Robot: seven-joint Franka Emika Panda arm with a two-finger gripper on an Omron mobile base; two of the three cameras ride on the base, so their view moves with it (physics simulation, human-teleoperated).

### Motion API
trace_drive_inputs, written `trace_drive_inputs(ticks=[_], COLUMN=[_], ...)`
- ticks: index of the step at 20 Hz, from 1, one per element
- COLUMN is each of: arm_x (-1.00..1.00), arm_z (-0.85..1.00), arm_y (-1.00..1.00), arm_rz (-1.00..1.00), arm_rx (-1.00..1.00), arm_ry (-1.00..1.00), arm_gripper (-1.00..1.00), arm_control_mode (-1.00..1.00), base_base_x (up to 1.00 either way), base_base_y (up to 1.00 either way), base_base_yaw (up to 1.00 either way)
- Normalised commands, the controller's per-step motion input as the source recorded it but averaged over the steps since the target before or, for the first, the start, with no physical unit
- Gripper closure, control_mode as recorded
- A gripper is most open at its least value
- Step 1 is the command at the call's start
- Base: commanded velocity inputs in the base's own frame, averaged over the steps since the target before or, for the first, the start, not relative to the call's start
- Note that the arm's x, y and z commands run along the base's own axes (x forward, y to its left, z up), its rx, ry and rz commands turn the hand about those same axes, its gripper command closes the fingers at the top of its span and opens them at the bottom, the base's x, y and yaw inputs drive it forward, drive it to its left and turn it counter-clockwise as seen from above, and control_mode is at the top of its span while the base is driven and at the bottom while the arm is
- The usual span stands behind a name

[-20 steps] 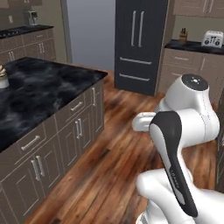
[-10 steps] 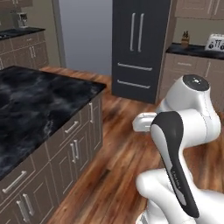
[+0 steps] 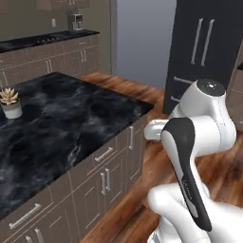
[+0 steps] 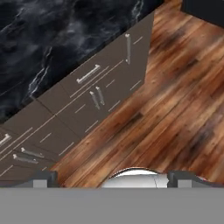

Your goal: Place the drinks on the dining counter in a tight cluster.

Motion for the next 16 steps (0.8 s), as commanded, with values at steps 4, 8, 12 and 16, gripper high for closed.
trace_drive_inputs(ticks=[4, 8, 12, 16], arm_x=[0.0, 0.0, 0.0, 0.0], arm_z=[0.0, 0.0, 0.0, 0.0], arm_y=[0.0, 0.0, 0.0, 0.0], arm_rz=[0.0, 0.0, 0.0, 0.0], arm_rx=[0.0, 0.0, 0.0, 0.0], arm_ry=[0.0, 0.0, 0.0, 0.0], arm_gripper=[-1.0, -1.0, -1.0, -1.0], arm_control_mode=[1.0, 1.0, 1.0, 1.0], base_base_x=[0.27, 0.42, 0.15, 0.39], base_base_y=[-0.6, -0.97, -1.0, -1.0], base_base_yaw=[0.81, 0.51, 0.15, 0.04])
